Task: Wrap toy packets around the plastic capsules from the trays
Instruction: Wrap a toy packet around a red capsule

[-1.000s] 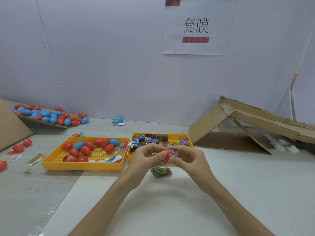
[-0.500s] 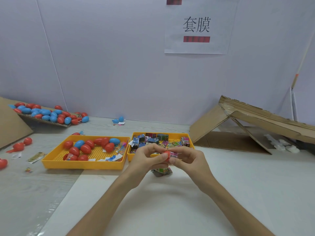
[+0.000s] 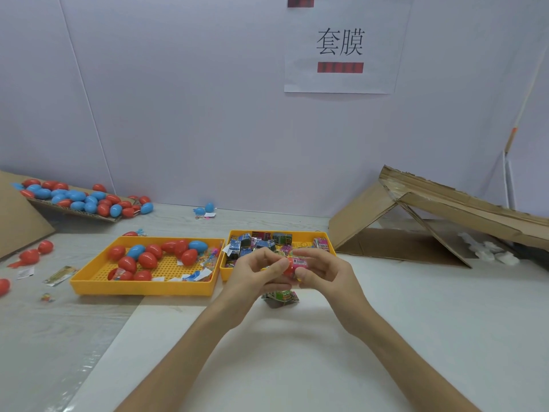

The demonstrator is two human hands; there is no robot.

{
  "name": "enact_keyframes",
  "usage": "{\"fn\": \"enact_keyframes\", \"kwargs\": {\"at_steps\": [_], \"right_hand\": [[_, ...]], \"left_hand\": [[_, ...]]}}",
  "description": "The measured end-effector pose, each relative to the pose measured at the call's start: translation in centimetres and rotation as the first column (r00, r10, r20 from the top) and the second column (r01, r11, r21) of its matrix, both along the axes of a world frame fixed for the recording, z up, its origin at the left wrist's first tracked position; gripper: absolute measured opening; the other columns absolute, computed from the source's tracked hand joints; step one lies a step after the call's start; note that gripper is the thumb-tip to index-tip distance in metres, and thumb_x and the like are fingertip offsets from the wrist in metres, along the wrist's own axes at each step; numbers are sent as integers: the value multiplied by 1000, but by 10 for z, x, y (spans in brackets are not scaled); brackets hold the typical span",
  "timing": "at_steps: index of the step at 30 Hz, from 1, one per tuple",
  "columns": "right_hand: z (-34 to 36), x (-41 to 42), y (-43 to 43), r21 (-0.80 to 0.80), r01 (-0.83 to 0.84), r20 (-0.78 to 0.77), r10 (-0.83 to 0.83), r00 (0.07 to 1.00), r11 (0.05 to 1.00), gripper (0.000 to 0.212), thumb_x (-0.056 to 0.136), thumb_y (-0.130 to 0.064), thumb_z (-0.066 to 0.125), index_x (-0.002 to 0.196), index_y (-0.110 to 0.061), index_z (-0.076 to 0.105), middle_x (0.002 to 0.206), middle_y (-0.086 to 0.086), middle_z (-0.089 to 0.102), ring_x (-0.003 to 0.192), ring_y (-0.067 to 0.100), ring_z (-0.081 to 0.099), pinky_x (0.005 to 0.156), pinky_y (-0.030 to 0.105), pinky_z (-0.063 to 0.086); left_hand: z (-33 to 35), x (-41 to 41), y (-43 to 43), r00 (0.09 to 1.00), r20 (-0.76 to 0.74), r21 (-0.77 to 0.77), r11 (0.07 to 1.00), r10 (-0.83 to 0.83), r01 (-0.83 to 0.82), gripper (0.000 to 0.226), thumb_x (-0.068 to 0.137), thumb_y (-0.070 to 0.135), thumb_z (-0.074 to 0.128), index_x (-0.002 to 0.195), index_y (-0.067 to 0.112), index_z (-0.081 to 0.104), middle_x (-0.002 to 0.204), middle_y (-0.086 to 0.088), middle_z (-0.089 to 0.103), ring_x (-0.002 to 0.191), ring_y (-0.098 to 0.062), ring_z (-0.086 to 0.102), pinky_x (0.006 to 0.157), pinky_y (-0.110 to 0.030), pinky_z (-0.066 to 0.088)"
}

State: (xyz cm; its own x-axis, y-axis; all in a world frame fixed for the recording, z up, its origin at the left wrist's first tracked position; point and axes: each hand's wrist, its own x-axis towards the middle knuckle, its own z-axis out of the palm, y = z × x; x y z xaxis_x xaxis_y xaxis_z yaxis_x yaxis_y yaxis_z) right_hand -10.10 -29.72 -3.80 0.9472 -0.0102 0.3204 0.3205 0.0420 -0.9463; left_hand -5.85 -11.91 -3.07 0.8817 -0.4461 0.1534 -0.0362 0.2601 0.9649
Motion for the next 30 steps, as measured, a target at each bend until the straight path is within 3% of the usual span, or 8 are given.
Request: {"fn": "enact_keyframes", "kwargs": {"at_steps": [7,14,21,28,30], "right_hand": [[-1,2,-2,25,-19,-24,20,1000,1000,27,88,-15,74,115,-14,72,106,16,74,104,33,71,89,43,60],[-2,1,0,-12,-11,-10,11,1000,1000,32,80,-18,79,111,-16,72,106,14,75,103,30,71,92,47,58],[-4,1,-1,-76,23,-2,-24,1000,997,30,83,-8,80,111,-11,70,103,14,75,100,31,71,90,51,58],[-4,-1,1,-148,38,30,-34,999,988,33,78,-7,84,107,-13,71,97,8,75,93,24,72,78,29,58],[-4,-1,2,-163,45,39,-39,998,986,33,78,-7,85,108,-13,71,96,9,75,91,25,72,77,29,58]], "left_hand": [[1,0,0,1000,10,-16,1000,-7,8,30,80,30,74,109,20,78,102,-21,73,84,-31,74,73,-29,61],[-1,1,0,1000,5,-22,1000,10,-10,33,78,24,75,106,7,75,100,-21,74,89,-35,73,76,-32,62],[-1,1,0,1000,1,6,1000,4,-4,25,76,21,76,97,7,74,97,-16,74,87,-36,74,74,-33,63],[-2,0,1,1000,14,53,999,2,-3,27,73,19,78,92,2,68,99,-20,72,87,-35,73,68,-30,62],[-3,-1,0,1000,4,45,999,-2,2,27,75,19,77,92,1,66,98,-22,71,84,-35,72,68,-30,62]]}}
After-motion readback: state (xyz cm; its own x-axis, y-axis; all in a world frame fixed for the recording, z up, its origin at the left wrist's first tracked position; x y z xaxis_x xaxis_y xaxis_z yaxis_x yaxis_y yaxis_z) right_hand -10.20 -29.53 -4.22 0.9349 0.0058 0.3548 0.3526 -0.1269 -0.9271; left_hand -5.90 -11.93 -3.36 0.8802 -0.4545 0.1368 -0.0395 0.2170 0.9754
